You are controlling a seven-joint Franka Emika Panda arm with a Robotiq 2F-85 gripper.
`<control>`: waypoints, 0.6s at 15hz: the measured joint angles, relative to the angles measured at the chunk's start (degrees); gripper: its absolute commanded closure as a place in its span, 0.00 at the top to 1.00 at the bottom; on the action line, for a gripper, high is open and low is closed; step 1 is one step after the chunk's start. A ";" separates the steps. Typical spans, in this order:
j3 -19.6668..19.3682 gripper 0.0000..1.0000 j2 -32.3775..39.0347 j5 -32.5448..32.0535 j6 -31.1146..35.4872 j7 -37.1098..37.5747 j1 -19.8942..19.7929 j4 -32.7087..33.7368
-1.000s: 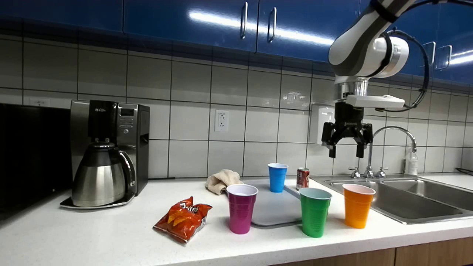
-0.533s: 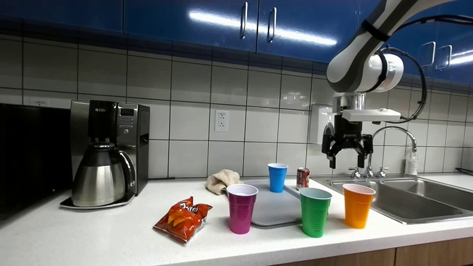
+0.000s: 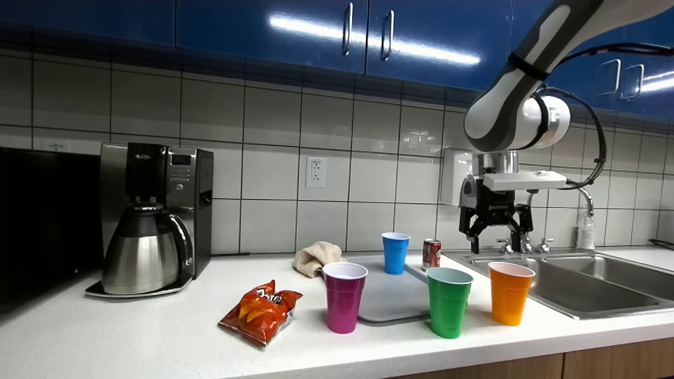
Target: Put the green, maroon and yellow cups on the tray
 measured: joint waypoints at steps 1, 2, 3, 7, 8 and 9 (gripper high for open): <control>-0.09 1.00 0.53 -0.43 0.33 0.61 0.00 0.03; -0.16 1.00 1.15 -0.82 0.74 1.36 -0.01 0.06; -0.21 1.00 1.77 -1.15 1.11 2.04 -0.02 0.11; -0.49 1.00 4.55 -3.56 2.93 4.77 -0.06 0.26; -0.63 1.00 5.15 -3.95 3.08 5.22 -0.06 0.33; -0.77 1.00 5.65 -4.11 3.09 5.49 -0.06 0.41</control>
